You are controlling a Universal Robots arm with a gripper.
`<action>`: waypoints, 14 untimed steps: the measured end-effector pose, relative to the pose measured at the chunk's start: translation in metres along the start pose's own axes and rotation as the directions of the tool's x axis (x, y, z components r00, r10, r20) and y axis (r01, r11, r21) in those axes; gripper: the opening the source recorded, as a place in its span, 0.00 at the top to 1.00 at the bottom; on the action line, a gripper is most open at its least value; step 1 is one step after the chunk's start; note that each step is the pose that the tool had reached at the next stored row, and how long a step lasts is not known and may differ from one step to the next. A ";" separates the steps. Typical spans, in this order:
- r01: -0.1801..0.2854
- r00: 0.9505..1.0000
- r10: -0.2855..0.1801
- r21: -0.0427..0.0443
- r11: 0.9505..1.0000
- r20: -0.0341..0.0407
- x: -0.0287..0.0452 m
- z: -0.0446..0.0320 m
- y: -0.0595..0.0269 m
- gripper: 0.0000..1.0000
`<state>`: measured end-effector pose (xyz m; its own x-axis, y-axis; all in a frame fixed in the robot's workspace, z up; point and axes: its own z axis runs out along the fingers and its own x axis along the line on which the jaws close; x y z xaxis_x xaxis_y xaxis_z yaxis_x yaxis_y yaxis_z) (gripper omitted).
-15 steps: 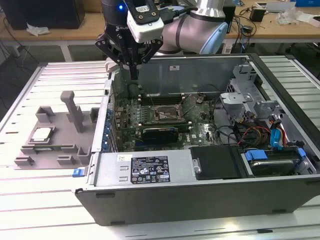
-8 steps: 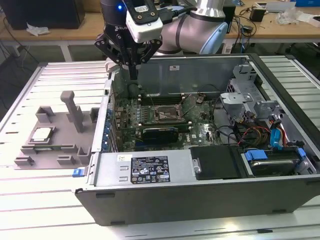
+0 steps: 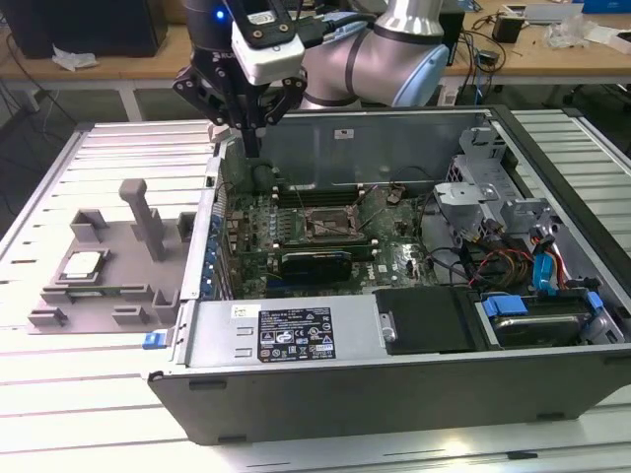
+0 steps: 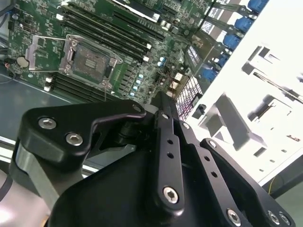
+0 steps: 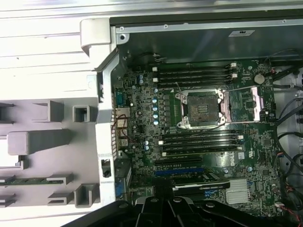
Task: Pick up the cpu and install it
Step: 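Reach for the cpu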
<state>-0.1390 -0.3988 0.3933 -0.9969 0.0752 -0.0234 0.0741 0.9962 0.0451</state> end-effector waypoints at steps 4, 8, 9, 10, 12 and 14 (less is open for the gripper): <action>0.000 1.000 0.000 0.000 1.000 0.000 0.0088 -0.0002 -0.0005 0.89; 0.000 1.000 0.000 0.000 1.000 0.001 0.0174 -0.0005 -0.0011 0.89; 0.000 1.000 0.000 0.000 1.000 0.002 0.0208 -0.0006 -0.0014 0.89; 0.000 1.000 0.000 0.000 1.000 0.002 0.0238 -0.0006 -0.0016 0.89; 0.000 1.000 0.000 0.000 1.000 0.004 0.0344 -0.0009 -0.0023 0.89; 0.000 1.000 0.000 0.000 1.000 0.006 0.0400 -0.0010 -0.0027 0.89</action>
<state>-0.1790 -0.3986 0.3933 -0.9967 0.0754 -0.0289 0.0741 0.9962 0.0455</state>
